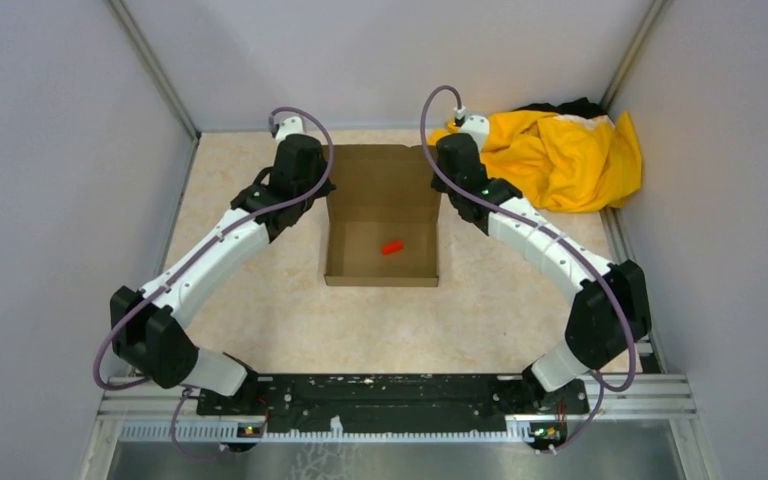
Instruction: Fold the paper box
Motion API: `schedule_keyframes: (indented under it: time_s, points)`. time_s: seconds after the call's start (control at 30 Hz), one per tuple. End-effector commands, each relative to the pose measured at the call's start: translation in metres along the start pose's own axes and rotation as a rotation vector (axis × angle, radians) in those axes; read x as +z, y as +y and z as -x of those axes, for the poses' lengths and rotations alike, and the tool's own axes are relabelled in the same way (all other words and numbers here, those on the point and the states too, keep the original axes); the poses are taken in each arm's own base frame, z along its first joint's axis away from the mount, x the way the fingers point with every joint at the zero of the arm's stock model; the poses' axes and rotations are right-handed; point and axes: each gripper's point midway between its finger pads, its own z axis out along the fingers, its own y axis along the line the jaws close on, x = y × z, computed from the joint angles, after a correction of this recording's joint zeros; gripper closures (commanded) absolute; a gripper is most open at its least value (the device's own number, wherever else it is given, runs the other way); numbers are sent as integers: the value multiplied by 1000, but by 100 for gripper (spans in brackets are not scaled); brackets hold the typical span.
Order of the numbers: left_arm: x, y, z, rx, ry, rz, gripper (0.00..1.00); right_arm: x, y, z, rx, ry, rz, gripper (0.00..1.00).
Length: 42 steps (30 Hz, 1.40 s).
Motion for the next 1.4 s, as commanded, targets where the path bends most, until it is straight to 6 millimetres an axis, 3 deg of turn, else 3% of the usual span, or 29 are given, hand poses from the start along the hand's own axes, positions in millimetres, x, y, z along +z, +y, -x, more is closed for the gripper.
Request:
schedule_keyframes:
  time_s: [0.0,0.83,1.37]
  points:
    - [-3,-4,-3,-55,-17,-20,92,-18,22,11,122,-56,70,100]
    - [-27,13,-44,-63,1,-38,94,-44,13,-13,109,-121,-5,100]
    - [-43,22,-57,-48,-20,-55,94,-52,3,-34,104,-130,-31,100]
